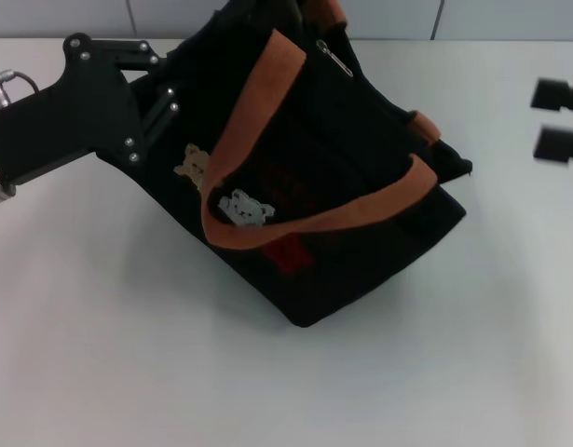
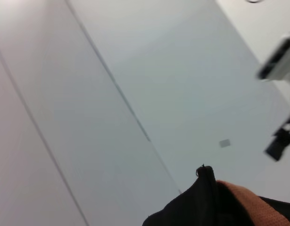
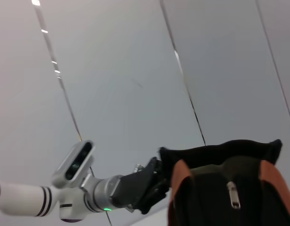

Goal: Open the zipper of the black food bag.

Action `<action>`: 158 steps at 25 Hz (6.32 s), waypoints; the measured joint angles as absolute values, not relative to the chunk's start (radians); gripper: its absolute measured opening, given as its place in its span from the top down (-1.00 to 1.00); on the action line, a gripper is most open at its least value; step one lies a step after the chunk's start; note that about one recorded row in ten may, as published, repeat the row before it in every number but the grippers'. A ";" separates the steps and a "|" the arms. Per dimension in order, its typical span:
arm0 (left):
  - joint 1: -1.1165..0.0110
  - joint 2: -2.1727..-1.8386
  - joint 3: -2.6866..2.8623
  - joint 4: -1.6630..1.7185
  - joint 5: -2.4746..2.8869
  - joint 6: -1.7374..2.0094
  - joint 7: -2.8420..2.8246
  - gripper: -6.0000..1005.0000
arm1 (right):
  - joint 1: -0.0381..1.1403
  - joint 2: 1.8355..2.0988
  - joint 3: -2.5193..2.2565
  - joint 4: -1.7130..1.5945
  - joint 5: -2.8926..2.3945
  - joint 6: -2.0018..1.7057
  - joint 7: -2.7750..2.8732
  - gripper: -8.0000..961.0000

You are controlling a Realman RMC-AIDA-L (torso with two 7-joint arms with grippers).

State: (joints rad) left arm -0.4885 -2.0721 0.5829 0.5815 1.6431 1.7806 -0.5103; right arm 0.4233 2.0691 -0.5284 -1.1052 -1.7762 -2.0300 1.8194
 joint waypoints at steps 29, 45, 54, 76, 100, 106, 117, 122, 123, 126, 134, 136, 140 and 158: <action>-0.506 -2.075 0.616 0.599 1.634 1.802 -0.469 0.79 | 0.582 2.079 -1.028 -1.410 -1.923 -1.716 1.837 -0.58; -0.504 -2.072 0.617 0.601 1.622 1.807 -0.469 0.79 | 0.579 2.055 -0.811 -1.457 -1.901 -1.782 1.917 -0.56; -0.511 -2.073 0.617 0.601 1.622 1.807 -0.469 0.79 | 0.572 2.081 -0.989 -1.472 -1.986 -1.636 1.872 -0.55; -0.512 -2.073 0.617 0.606 1.622 1.833 -0.461 0.79 | 0.600 2.082 -1.156 -1.455 -2.013 -1.498 1.874 -0.01; -0.514 -2.072 0.617 0.607 1.623 1.850 -0.449 0.79 | 0.634 2.082 -1.217 -1.415 -2.072 -1.452 1.910 0.29; -0.514 -2.072 0.617 0.607 1.623 1.856 -0.448 0.79 | 0.633 2.084 -1.329 -1.425 -2.124 -1.357 1.939 0.45; -0.514 -2.073 0.614 0.602 1.620 1.856 -0.439 0.79 | 0.606 2.085 -1.339 -1.467 -2.120 -1.361 1.914 0.92; -0.513 -2.075 0.618 0.587 1.584 1.840 -0.431 0.79 | 0.586 2.082 -1.309 -1.499 -2.134 -1.463 1.898 0.99; -0.513 -2.075 0.618 0.575 1.569 1.828 -0.431 0.79 | 0.578 2.082 -1.295 -1.511 -2.147 -1.497 1.895 0.99; -0.514 -2.076 0.618 0.567 1.560 1.810 -0.431 0.79 | 0.550 2.082 -1.264 -1.532 -2.192 -1.583 1.884 0.98; -0.523 -2.076 0.617 0.546 1.543 1.782 -0.431 0.79 | 0.405 2.082 -1.232 -1.577 -2.249 -1.754 1.875 0.89; -0.525 -2.076 0.617 0.543 1.542 1.779 -0.431 0.79 | 0.365 2.084 -1.214 -1.581 -2.276 -1.752 1.875 0.86; -0.527 -2.074 0.604 0.485 1.531 1.742 -0.437 0.79 | 0.340 2.084 -1.079 -1.532 -2.177 -1.742 1.908 0.81; -0.350 -2.068 0.597 0.259 1.364 1.873 -0.591 0.59 | 0.320 2.079 -0.772 -1.197 -1.699 -1.901 1.701 -0.01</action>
State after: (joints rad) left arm -0.3499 -2.0678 0.5972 0.2594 1.3636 1.8731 -0.5907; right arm 0.3198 2.0789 -0.7722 -1.1970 -1.6990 -1.9012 1.7014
